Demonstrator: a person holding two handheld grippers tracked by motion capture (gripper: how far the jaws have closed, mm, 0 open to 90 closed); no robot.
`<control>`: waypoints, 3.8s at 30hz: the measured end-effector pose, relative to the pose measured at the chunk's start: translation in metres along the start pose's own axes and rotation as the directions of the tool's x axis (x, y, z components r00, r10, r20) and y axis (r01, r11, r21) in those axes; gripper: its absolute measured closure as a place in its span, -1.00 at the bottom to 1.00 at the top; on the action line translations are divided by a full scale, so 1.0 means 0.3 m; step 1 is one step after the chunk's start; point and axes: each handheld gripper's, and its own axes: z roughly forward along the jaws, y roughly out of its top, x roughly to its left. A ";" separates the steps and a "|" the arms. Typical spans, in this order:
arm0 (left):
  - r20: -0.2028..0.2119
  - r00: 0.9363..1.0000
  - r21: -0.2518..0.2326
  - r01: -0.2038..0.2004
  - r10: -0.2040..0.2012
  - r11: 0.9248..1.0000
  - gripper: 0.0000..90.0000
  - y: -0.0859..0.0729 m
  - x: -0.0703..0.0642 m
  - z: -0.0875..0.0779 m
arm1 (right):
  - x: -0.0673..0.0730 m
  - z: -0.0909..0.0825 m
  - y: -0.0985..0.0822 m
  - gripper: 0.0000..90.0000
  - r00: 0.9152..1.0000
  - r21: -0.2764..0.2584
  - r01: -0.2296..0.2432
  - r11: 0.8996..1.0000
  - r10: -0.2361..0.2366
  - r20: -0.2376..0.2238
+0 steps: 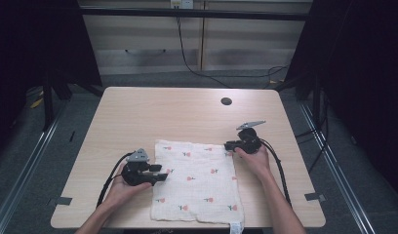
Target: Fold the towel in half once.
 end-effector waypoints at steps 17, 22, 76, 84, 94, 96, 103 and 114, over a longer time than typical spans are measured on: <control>-0.041 0.999 0.018 0.034 -0.033 0.999 0.41 0.037 0.029 -0.054 | 0.010 -0.037 -0.001 0.93 1.000 -0.066 -0.002 0.998 0.000 -0.025; -0.115 0.991 -0.099 0.060 -0.071 0.993 0.35 0.106 0.107 -0.120 | 0.017 -0.053 0.005 0.93 0.999 -0.097 -0.001 0.995 -0.003 -0.036; -0.134 0.986 -0.106 0.089 -0.103 0.990 0.96 0.200 0.255 0.001 | 0.007 -0.106 0.018 0.93 0.998 -0.172 -0.013 0.985 0.001 -0.066; -0.105 0.990 -0.154 0.081 -0.098 0.985 0.96 0.231 0.237 -0.042 | 0.000 -0.150 0.031 0.94 0.999 -0.195 -0.012 0.981 0.001 -0.054; -0.099 0.990 -0.202 0.078 -0.100 0.976 0.96 0.279 0.233 -0.092 | 0.012 -0.195 0.072 0.94 0.999 -0.221 0.011 0.975 -0.021 -0.043; -0.102 0.990 -0.210 0.075 -0.098 0.975 0.96 0.293 0.230 -0.103 | 0.015 -0.201 0.083 0.94 0.999 -0.218 0.020 0.976 -0.029 -0.037; -0.113 0.989 -0.246 0.068 -0.098 0.967 0.96 0.330 0.232 -0.144 | 0.030 -0.224 0.132 0.94 0.998 -0.224 0.049 0.973 -0.055 -0.023; -0.121 0.988 -0.274 0.064 -0.101 0.959 0.96 0.379 0.240 -0.181 | 0.023 -0.251 0.192 0.93 0.998 -0.250 0.060 0.966 -0.064 -0.007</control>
